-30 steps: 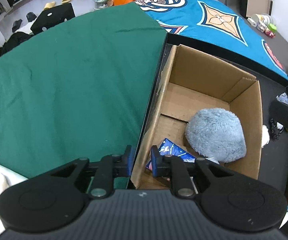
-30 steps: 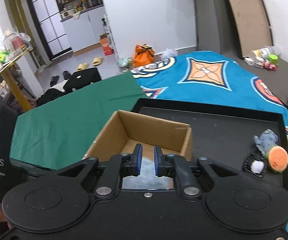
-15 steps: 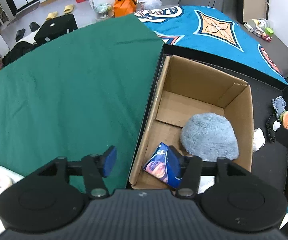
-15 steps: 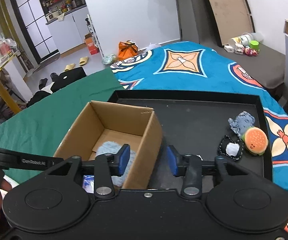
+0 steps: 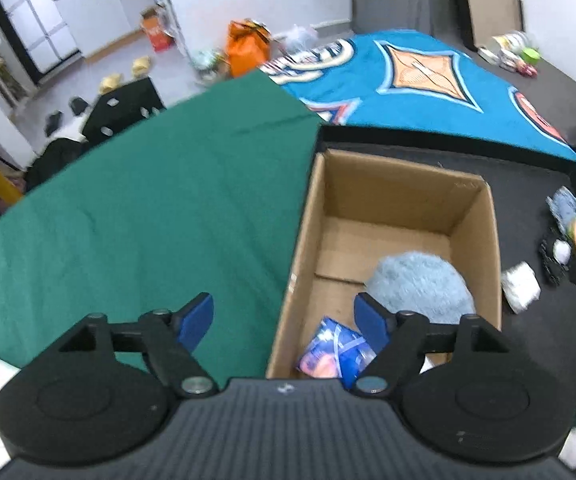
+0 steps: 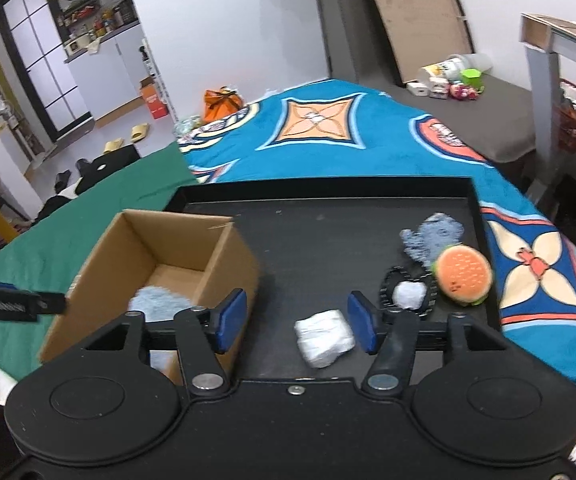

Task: Organize soft objects
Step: 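Lower the bag into the box and open the right gripper, then reach the right gripper to the orange burger plush and grasp it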

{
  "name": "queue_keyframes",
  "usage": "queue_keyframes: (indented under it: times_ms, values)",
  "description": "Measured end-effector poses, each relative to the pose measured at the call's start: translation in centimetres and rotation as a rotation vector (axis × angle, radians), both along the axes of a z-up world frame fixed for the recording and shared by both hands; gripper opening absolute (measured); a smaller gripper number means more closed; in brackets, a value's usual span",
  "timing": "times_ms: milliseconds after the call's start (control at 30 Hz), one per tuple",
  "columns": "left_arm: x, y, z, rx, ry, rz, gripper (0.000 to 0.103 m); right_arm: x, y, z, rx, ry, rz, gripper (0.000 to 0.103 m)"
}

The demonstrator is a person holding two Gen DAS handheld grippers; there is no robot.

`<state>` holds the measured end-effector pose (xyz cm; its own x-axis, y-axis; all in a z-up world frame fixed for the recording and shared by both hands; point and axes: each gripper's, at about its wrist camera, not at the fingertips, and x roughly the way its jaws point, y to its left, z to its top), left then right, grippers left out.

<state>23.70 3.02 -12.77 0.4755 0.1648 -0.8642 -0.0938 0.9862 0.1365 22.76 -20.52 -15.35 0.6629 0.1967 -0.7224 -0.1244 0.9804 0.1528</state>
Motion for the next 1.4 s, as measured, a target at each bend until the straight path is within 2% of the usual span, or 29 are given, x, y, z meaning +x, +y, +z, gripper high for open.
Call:
queue_keyframes:
  times_ms: [100, 600, 800, 1067, 1267, 1333, 1400]
  values:
    - [0.3, -0.1, 0.1, 0.011, -0.009, 0.014, 0.08, 0.3, -1.4, -0.4, -0.022, -0.012, -0.019, 0.06]
    - [1.2, -1.5, -0.9, 0.049, 0.078, 0.014, 0.08, 2.7, -7.9, -3.6, -0.132, -0.005, -0.05, 0.061]
    - [1.7, -1.2, -1.7, 0.051, 0.115, 0.04, 0.081, 4.1, -9.0, -4.9, -0.18, 0.0, -0.036, 0.062]
    - [2.6, -1.8, -2.4, 0.095, 0.146, 0.034, 0.081, 5.6, -9.9, -6.5, -0.171, -0.022, -0.071, 0.061]
    - [3.1, -2.3, -2.6, 0.137, 0.162, 0.013, 0.081, 6.4, -10.9, -7.8, -0.133, -0.01, -0.093, 0.053]
    - [3.1, -2.4, -2.6, 0.144, 0.164, 0.009, 0.081, 6.6, -11.1, -8.3, -0.131, 0.0, -0.094, 0.04]
    - [3.2, -2.4, -2.6, 0.148, 0.166, 0.008, 0.081, 6.6, -11.3, -8.7, -0.136, 0.016, -0.095, 0.034]
